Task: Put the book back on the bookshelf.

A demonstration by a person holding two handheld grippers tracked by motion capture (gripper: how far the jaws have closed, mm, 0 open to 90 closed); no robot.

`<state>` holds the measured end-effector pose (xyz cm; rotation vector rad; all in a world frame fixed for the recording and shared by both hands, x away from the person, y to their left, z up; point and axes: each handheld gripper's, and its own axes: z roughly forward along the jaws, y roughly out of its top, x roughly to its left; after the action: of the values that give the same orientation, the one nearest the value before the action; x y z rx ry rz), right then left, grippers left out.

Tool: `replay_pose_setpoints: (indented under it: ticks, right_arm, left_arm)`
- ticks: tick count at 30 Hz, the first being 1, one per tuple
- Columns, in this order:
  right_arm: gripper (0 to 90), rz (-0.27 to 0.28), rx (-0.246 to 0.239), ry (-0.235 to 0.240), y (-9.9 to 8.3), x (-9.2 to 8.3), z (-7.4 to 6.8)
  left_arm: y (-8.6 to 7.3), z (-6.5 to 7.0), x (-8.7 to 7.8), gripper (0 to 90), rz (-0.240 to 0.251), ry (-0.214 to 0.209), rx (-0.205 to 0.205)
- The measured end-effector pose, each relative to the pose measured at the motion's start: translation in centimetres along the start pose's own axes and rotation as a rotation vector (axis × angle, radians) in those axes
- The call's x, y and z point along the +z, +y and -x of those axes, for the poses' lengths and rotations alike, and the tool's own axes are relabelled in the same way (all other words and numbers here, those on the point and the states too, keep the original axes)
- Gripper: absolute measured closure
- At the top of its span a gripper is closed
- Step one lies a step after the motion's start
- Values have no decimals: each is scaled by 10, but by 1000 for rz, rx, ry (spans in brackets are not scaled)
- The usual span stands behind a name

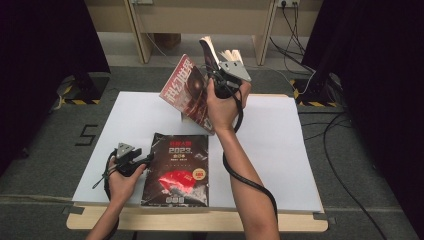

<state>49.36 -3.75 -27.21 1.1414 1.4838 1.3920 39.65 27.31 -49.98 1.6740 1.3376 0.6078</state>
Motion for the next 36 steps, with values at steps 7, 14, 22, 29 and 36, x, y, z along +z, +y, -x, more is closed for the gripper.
replay_pose_setpoints:
  ticks: [7,14,22,29,36]
  right_arm:
    - [834,6,-2,-9,4,9,-2]
    - [834,-10,11,-24,-1,18,4]
    - [834,-31,7,-42,-11,28,5]
    - [834,-19,16,-44,-10,34,5]
    - [834,12,2,-52,-5,35,3]
  left_arm:
    - [0,1,0,416,-2,2,7]
    - [0,0,1,418,-4,1,6]
    - [0,0,0,419,-4,-3,7]
    - [0,0,0,419,-3,-6,-1]
    - [0,0,0,421,-4,-7,1]
